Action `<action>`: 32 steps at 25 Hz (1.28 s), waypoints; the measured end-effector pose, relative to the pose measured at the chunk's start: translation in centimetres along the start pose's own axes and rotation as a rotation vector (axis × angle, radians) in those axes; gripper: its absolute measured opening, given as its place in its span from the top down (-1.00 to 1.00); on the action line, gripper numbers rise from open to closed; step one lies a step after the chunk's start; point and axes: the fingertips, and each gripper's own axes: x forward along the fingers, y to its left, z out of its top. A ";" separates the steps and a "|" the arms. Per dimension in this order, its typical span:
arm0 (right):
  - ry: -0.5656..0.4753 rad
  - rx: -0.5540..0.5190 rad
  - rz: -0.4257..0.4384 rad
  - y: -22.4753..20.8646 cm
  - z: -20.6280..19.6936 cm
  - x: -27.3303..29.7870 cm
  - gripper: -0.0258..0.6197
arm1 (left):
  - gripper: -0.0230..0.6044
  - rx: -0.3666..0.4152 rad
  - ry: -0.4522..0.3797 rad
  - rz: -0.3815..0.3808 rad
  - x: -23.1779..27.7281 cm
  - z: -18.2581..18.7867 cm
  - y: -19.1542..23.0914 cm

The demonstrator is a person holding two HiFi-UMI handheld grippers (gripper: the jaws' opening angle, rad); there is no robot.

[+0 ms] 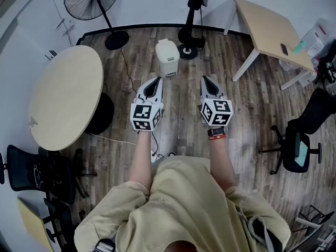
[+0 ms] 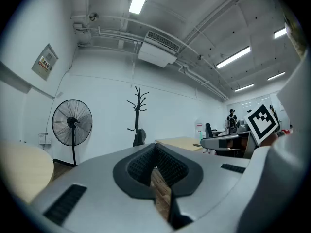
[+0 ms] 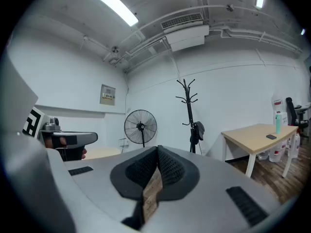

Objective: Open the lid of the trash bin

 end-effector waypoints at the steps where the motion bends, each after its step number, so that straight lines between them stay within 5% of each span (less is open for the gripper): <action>1: 0.000 0.000 0.002 0.4 -0.1 0.2 0.87 | 0.85 -0.004 -0.001 0.000 -0.2 0.0 0.4; 18: 0.009 0.043 -0.010 5.5 -2.2 2.4 0.87 | 0.85 -0.043 0.004 -0.040 -1.8 -1.5 4.4; 32: 0.024 0.006 0.024 4.4 -1.7 7.1 0.87 | 0.85 -0.062 0.017 -0.031 2.2 -2.6 6.1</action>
